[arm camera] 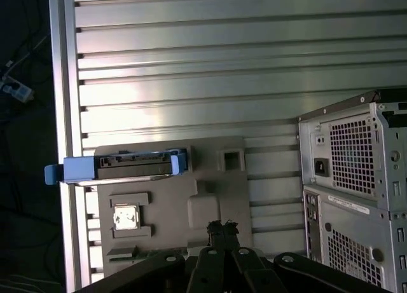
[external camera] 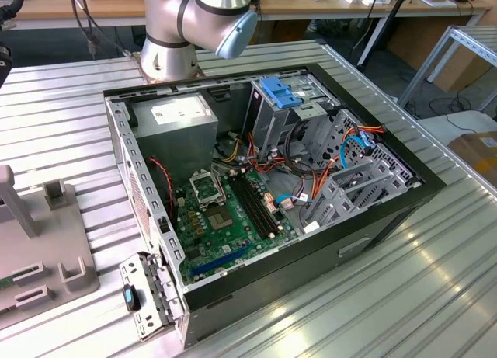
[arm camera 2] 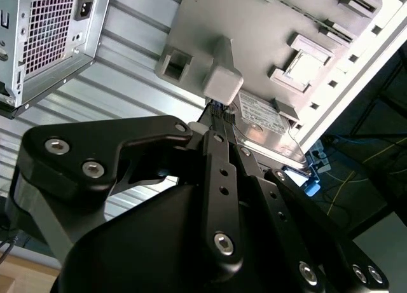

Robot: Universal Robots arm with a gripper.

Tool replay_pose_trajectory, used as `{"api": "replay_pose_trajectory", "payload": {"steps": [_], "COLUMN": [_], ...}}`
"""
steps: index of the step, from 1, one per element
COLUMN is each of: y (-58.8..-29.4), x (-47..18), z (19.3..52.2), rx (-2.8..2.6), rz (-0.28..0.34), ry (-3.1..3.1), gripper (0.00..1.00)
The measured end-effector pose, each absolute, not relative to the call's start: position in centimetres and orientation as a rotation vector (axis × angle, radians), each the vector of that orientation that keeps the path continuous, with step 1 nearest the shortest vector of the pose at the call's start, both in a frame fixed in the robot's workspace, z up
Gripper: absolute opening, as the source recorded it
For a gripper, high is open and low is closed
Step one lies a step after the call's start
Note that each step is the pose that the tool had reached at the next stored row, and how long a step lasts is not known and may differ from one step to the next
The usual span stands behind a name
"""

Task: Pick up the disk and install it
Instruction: 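Reach for the disk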

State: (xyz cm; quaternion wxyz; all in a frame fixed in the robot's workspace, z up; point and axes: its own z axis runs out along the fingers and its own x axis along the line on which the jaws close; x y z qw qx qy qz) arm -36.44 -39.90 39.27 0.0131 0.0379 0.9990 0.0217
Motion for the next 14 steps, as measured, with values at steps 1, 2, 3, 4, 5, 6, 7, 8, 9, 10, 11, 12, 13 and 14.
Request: {"api": "replay_pose_trajectory", "payload": {"steps": [1, 2, 3, 4, 5, 6, 7, 8, 9, 10, 11, 12, 13, 14], "y": [-39.89, -39.90, -39.90, -39.89, -39.89, -39.89, -39.90, -39.90, -39.89, -39.89, -39.90, -39.89, -39.89, -39.89], "x": [-36.50, -36.60, -36.68, -36.74, -36.77, -36.80, -36.84, -36.88, -36.93, -36.96, -36.99, -37.06, -37.12, -37.16], "z": [39.27, 39.27, 39.27, 39.27, 39.27, 39.27, 39.27, 39.27, 39.27, 39.27, 39.27, 39.27, 39.27, 39.27], "rx": [0.118, 0.118, 0.118, 0.118, 0.118, 0.118, 0.118, 0.118, 0.118, 0.118, 0.118, 0.118, 0.118, 0.118], "rz": [0.068, 0.068, 0.068, 0.068, 0.068, 0.068, 0.068, 0.068, 0.068, 0.068, 0.068, 0.068, 0.068, 0.068], "ry": [3.112, 3.113, 3.113, 3.112, 3.113, 3.113, 3.112, 3.113, 3.113, 3.112, 3.113, 3.113, 3.112, 3.112], "gripper": [0.11, 0.11, 0.11, 0.11, 0.11, 0.11, 0.11, 0.11, 0.11, 0.11, 0.11, 0.11, 0.11, 0.11]}}
